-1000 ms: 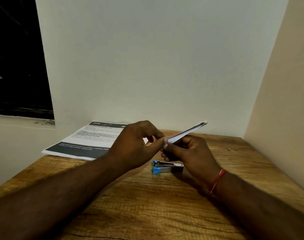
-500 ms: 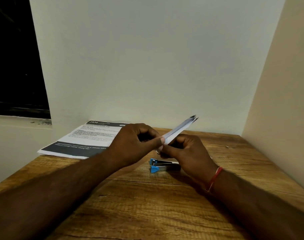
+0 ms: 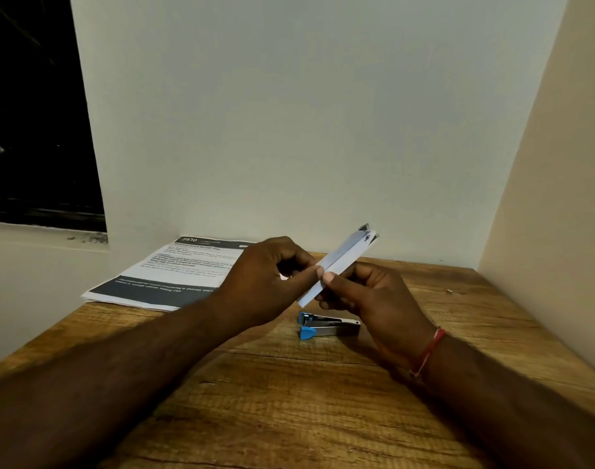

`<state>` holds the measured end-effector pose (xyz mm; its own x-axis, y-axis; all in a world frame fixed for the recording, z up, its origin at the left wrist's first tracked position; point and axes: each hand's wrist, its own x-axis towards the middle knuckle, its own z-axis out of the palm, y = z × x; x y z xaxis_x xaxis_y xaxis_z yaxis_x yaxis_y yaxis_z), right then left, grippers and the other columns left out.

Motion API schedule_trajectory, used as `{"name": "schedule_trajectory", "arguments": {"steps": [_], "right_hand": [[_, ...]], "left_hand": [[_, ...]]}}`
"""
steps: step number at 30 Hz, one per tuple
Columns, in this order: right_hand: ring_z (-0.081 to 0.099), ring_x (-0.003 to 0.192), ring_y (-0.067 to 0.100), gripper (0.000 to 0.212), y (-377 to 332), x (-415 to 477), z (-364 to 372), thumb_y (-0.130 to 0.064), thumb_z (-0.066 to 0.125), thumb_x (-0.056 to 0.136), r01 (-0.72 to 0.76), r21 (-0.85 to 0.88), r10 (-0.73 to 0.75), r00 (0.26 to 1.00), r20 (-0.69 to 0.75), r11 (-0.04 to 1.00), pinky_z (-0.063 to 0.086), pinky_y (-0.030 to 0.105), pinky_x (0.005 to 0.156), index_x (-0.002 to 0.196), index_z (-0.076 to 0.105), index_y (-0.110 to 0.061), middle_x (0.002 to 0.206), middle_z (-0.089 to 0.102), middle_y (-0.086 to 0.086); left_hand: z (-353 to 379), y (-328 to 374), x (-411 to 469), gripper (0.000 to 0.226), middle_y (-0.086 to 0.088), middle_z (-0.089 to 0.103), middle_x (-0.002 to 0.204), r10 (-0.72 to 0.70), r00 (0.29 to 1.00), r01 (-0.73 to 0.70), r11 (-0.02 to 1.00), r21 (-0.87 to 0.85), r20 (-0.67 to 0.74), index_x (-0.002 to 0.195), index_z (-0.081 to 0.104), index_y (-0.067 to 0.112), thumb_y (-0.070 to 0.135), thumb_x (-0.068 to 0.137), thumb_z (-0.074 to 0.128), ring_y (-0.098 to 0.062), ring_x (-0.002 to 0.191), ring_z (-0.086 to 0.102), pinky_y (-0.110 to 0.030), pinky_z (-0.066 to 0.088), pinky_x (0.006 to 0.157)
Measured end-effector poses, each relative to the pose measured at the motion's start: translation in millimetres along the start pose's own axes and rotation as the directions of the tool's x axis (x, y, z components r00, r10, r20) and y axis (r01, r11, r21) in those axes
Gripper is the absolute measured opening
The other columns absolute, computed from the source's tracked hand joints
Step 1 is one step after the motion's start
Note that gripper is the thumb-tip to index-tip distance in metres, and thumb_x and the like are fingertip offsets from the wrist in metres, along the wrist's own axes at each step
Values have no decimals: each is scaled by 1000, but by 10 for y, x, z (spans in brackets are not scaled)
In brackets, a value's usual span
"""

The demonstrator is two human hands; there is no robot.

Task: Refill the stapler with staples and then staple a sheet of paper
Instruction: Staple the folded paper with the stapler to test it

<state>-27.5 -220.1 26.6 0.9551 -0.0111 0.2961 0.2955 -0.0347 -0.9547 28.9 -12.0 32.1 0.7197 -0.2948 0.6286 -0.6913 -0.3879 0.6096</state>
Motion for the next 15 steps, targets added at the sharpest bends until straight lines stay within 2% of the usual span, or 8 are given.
{"name": "schedule_trajectory", "arguments": {"steps": [3, 8, 11, 13, 15], "right_hand": [[79, 91, 28, 15, 18, 19, -5, -15, 73, 102, 9, -20, -9, 1000, 8, 1000, 66, 45, 96, 110, 83, -7, 103, 85, 16], [79, 89, 23, 14, -9, 3, -2, -13, 71, 104, 28, -61, -27, 1000, 10, 998, 67, 37, 92, 109, 83, -9, 102, 85, 14], [81, 90, 23, 14, -10, -8, -12, -16, 71, 104, 53, -129, -51, 999, 16, 990, 67, 31, 88, 110, 83, -12, 100, 85, 13], [81, 95, 26, 15, 10, 3, -23, -17, 71, 104, 62, -140, -58, 998, 29, 988, 67, 31, 89, 111, 83, -12, 101, 85, 11], [81, 94, 23, 15, 19, 15, -26, -17, 71, 104, 68, -142, -63, 997, 36, 988, 66, 30, 89, 112, 83, -13, 101, 85, 8]], "left_hand": [[7, 6, 2, 6, 7, 85, 92, -92, 996, 93, 990, -102, 12, 96, 88, 22, 27, 99, 87, -6, 89, 80, -11, 56, 72], [4, -25, -9, 9, 6, 88, 95, -154, 986, 165, 967, -197, 68, 98, 89, 23, 31, 101, 85, -12, 91, 83, -27, 63, 80], [7, -16, -13, 7, 8, 87, 95, -119, 990, 130, 975, -181, 69, 98, 89, 25, 30, 101, 85, -8, 91, 83, -19, 61, 77], [13, -15, -3, 6, 11, 86, 94, -96, 994, 103, 984, -144, 58, 95, 87, 30, 31, 101, 85, -6, 90, 82, -15, 59, 76], [4, -12, 6, 9, 12, 86, 93, -87, 995, 92, 989, -120, 47, 92, 85, 34, 31, 101, 85, -5, 90, 81, -13, 57, 75]]}}
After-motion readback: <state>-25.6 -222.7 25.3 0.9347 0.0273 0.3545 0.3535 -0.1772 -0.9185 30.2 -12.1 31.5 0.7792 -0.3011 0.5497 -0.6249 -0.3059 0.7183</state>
